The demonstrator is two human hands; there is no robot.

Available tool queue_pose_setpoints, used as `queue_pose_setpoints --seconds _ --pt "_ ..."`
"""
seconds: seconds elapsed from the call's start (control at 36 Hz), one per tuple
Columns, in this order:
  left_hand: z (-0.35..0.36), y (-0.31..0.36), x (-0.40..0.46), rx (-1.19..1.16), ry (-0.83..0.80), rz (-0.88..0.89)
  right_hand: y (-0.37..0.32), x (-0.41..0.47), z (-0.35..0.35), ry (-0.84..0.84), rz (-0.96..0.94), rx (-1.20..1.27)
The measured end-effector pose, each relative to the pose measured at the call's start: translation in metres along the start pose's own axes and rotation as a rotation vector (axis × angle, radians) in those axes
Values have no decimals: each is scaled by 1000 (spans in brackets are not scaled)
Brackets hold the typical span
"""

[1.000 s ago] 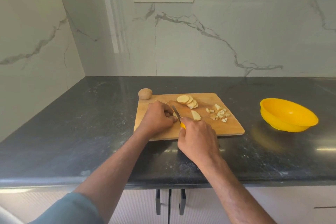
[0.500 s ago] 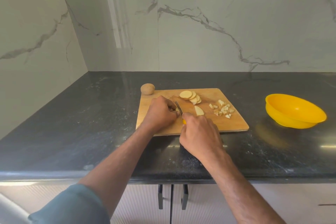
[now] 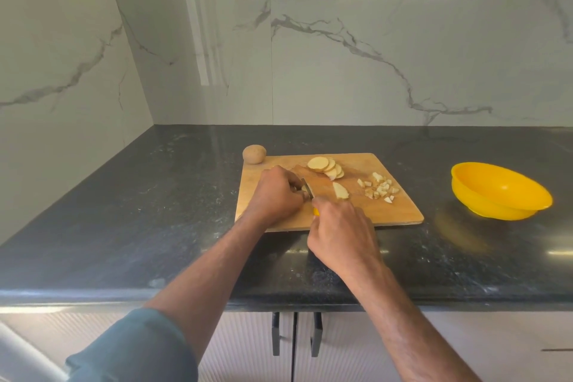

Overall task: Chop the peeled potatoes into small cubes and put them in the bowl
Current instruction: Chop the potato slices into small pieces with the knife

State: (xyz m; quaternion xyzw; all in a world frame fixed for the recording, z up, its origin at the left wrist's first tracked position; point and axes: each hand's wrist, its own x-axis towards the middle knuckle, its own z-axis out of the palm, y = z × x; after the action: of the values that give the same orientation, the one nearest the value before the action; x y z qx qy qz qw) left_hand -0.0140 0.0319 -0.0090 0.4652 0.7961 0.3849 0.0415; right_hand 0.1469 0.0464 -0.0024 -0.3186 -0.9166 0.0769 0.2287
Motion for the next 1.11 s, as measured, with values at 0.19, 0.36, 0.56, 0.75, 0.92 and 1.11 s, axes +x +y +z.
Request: queue_pose_setpoints --seconds 0.19,0.36,0.56,0.75,0.92,1.11 --pt "-3 -3 1 3 -34 33 0 0 1 21 3 2" --pt "-4 0 0 -41 -36 15 0 0 -1 -4 12 13" --pt "-4 3 -1 -39 -43 3 0 -3 -6 -16 21 7" --pt "-3 3 0 -25 -27 5 1 -14 -8 21 31 0" --pt "-1 2 2 -13 -35 -7 2 -18 -12 58 86 -26" --pt "0 0 2 -17 -38 -18 1 -19 -12 60 186 -35"
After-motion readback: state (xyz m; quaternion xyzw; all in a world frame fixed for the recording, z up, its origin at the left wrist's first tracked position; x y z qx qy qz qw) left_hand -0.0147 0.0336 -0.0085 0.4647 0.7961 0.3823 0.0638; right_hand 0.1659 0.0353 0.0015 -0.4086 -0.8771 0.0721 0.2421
